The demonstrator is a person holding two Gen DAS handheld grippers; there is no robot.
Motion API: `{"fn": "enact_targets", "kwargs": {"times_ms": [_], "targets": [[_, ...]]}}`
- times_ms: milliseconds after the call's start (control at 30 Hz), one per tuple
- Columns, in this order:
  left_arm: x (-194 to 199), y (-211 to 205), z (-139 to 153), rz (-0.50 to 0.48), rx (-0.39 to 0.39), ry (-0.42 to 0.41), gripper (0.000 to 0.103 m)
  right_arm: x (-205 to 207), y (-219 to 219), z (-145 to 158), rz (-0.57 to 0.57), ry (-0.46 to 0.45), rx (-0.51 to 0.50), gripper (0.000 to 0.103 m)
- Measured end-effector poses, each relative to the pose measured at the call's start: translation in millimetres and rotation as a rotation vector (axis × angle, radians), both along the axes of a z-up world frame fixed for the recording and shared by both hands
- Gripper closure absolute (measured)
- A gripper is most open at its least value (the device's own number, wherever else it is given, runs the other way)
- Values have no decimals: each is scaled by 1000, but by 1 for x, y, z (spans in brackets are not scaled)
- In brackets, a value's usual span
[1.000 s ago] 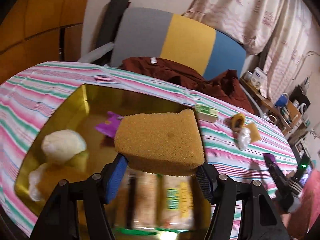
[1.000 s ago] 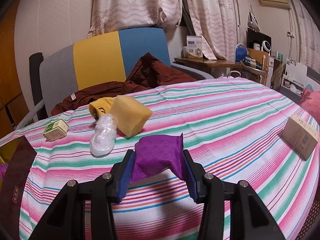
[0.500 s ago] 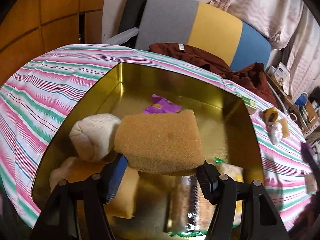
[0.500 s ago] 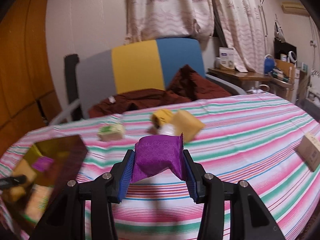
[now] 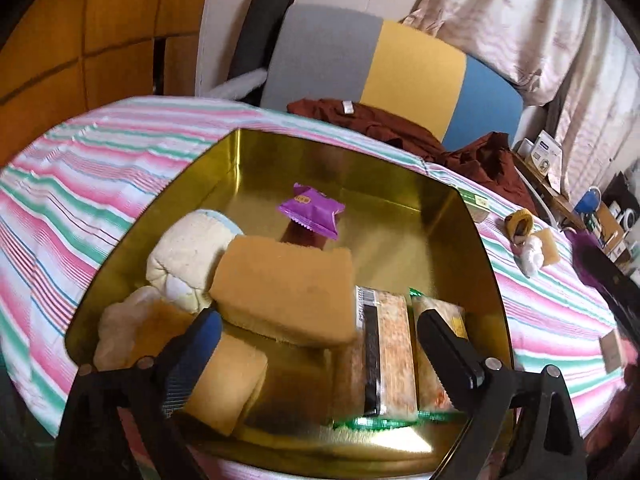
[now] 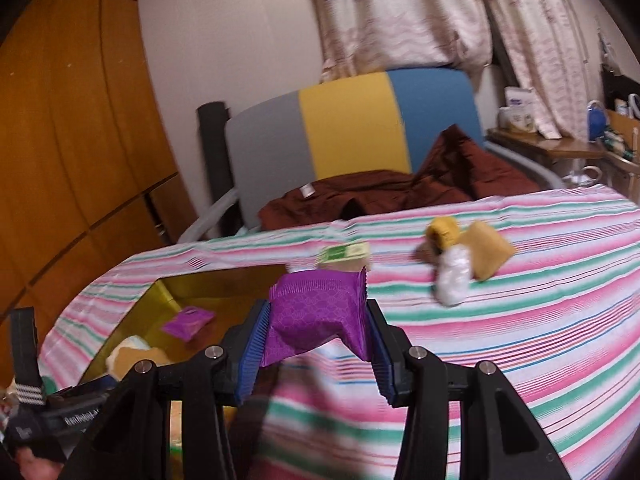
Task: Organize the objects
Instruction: 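Place the sponge in the gold tray with the left gripper while the right drops the candy in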
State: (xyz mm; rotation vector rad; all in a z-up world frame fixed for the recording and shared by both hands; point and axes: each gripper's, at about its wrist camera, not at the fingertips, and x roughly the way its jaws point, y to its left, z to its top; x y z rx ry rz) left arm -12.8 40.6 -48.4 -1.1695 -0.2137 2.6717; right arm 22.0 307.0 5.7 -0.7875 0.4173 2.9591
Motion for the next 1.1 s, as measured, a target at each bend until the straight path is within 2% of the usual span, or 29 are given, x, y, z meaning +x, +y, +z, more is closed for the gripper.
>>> {"fn": "enact_targets", "kwargs": {"times_ms": [167, 433, 600, 700, 900, 1100], "targets": [[20, 5, 0, -2, -48, 70, 0, -17, -31, 0, 117, -39, -8, 56], [37, 7, -7, -42, -67, 92, 0, -68, -82, -10, 300, -174, 2, 56], [42, 1, -5, -50, -86, 126, 0, -98, -113, -28, 366, -270, 84, 56], [40, -3, -5, -43, -86, 128, 0, -110, -120, -39, 371, -308, 83, 56], [37, -9, -7, -27, -59, 114, 0, -133, -121, -62, 343, -409, -4, 54], [38, -9, -8, -28, -48, 112, 0, -126, -111, -61, 312, -408, -59, 53]]}}
